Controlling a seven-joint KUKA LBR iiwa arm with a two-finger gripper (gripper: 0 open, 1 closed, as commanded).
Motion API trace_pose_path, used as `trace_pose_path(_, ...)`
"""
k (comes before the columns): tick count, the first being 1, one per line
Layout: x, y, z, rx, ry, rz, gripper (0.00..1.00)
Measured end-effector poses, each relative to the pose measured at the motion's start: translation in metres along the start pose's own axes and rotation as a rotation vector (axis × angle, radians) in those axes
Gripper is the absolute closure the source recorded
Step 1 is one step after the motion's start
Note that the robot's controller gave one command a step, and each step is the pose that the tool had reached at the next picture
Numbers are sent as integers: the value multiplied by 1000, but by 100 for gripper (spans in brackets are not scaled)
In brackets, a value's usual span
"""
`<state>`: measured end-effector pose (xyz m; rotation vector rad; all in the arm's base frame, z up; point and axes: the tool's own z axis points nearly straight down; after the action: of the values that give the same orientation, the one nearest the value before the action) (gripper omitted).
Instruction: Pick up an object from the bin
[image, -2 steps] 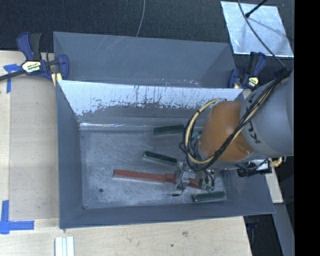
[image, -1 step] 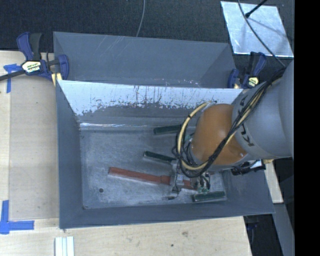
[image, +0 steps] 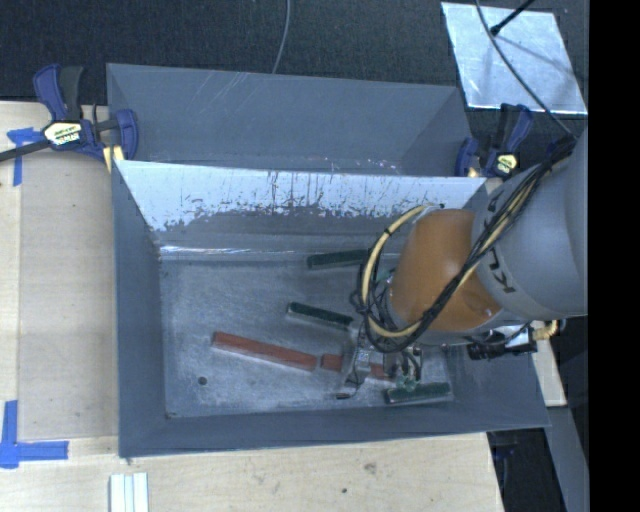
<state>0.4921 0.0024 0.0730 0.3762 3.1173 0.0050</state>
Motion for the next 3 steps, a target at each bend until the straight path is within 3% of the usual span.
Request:
trace_pose_path(1,-4,30,-113,3,0,-49,100)
trace_pose_path(2,-4,30,-113,4,0,-50,100)
trace_pose_path(3,-4,30,-113,4,0,-51,0)
